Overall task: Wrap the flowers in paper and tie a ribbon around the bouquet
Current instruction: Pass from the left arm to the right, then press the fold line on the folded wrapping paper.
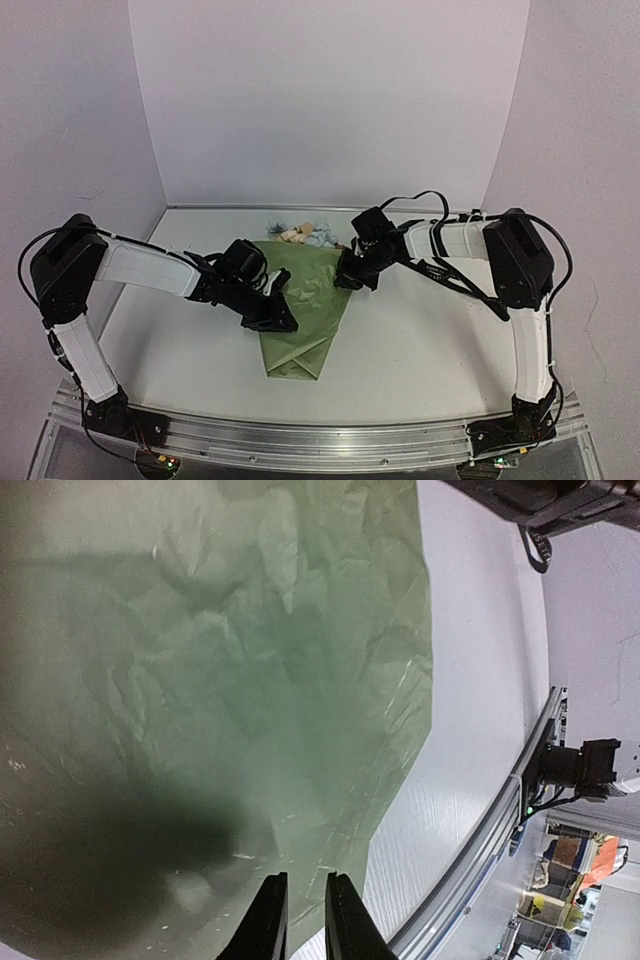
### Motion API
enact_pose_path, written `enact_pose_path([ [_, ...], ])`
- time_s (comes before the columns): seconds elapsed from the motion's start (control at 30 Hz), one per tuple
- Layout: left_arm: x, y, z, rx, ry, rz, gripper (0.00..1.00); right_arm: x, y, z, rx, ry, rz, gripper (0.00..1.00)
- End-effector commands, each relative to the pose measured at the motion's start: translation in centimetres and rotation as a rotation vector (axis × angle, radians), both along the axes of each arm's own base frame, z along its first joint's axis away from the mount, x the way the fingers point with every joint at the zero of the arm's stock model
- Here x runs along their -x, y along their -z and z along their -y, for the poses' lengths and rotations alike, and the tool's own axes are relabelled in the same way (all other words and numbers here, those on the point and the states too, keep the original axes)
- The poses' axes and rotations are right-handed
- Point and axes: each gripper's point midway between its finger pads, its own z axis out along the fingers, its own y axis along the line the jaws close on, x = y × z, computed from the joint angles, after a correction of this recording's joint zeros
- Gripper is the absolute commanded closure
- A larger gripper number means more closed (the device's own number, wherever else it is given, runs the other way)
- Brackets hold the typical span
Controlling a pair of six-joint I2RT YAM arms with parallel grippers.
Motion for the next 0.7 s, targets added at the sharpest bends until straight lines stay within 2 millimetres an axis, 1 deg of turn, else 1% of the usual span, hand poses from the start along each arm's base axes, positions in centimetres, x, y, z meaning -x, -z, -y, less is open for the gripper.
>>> enact_pose_path([
  [0.0,0.5,0.5,0.6,0.031,0.024,-0.029,0.85,-0.7,0.0,0.4,0.028,-0.019,-0.001,1.0],
  [0.07,0.7,1.1,0.6,0.025,0.03,-0.042,0.86,-0.7,0.2,0.5,0.032,-0.021,-0.008,1.0],
  [0.23,1.2,2.8,0.6,0.008,0.042,-0.081,0.88,-0.6,-0.1,0.5,0.035,-0.019,-0.011,1.0],
  [0.4,1.4,3.6,0.8,-0.008,0.05,-0.096,0.89,-0.2,-1.1,0.7,0.04,-0.023,-0.021,0.94],
  [0.57,1.6,4.1,1.1,-0.01,0.059,-0.113,0.89,0.7,-2.5,1.7,0.057,-0.031,-0.019,0.83],
  [0.67,1.6,4.1,1.5,-0.01,0.071,-0.114,0.9,1.3,-3.5,2.4,0.067,-0.03,0.0,0.74],
])
